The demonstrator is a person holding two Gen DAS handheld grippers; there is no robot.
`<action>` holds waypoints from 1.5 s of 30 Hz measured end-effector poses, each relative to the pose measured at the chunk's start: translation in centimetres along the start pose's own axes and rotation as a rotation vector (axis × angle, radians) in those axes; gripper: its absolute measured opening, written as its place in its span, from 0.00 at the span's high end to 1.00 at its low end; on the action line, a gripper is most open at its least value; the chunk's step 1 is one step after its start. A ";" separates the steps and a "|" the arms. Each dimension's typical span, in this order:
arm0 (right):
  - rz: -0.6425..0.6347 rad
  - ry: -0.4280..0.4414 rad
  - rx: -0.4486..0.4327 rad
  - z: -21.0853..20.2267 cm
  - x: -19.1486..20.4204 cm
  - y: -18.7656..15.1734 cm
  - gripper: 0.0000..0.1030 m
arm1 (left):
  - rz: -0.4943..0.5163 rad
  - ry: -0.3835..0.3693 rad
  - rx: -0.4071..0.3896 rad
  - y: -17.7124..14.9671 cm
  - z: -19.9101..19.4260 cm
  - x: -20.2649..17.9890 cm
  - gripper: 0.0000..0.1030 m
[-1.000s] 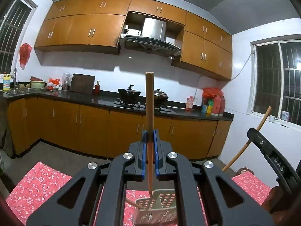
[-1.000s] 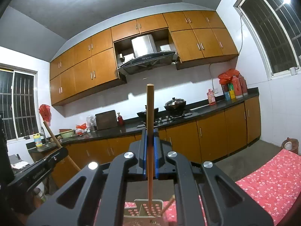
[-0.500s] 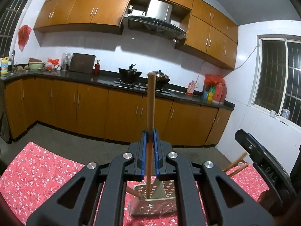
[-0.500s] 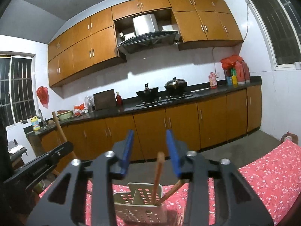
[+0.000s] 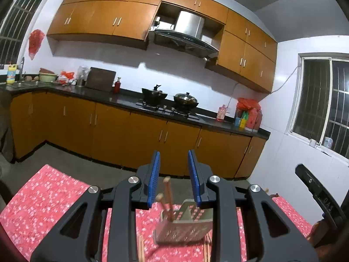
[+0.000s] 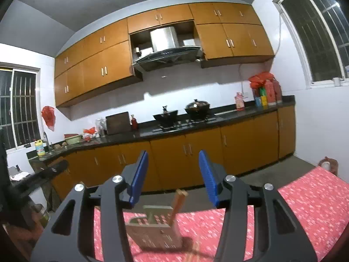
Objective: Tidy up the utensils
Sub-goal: 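Grasp a further chopstick with the left tool while the right tool grasps one too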
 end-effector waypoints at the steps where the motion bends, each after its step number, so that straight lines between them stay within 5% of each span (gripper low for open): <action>1: -0.001 -0.016 0.020 -0.2 -0.8 -0.8 0.52 | -0.006 0.008 0.010 -0.5 -0.7 0.4 0.73; 5: -0.024 -0.091 0.185 0.6 -4.0 -6.5 0.52 | -0.011 0.067 0.091 -3.8 -2.3 2.6 0.73; 8: -0.033 -0.133 0.406 2.2 -5.9 -12.9 0.52 | 0.001 0.106 0.217 -8.0 -2.0 4.4 0.73; 11: -0.041 -0.106 0.592 3.2 -6.0 -18.3 0.59 | -0.010 0.134 0.360 -12.8 -1.3 6.2 0.73; 15: -0.078 -0.059 0.701 2.9 -4.4 -22.8 0.64 | -0.019 0.130 0.501 -18.2 -0.8 6.8 0.73; 20: -0.161 -0.070 0.740 3.2 -2.9 -25.4 0.64 | -0.030 0.097 0.585 -21.9 -0.5 6.8 0.73; 24: -0.205 -0.116 0.727 3.3 -3.2 -26.0 0.92 | -0.043 0.073 0.620 -23.8 -0.7 7.0 0.74; 29: -0.127 -0.179 0.721 4.0 -5.5 -25.6 0.92 | -0.033 0.044 0.661 -25.2 -0.5 6.5 0.76; 45: -0.138 -0.181 0.719 3.6 -5.9 -25.6 0.92 | -0.012 0.053 0.689 -25.8 0.1 6.5 0.83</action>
Point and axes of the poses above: each gripper's, at about its wrist camera, not at the fingertips, and z roughly the way its jaws point, x to its left, y to its top, the point moved 6 cm from there along z, roughly the way its jaws point, and after that the axes turned 9 degrees about -y, right-handed, at the moved point
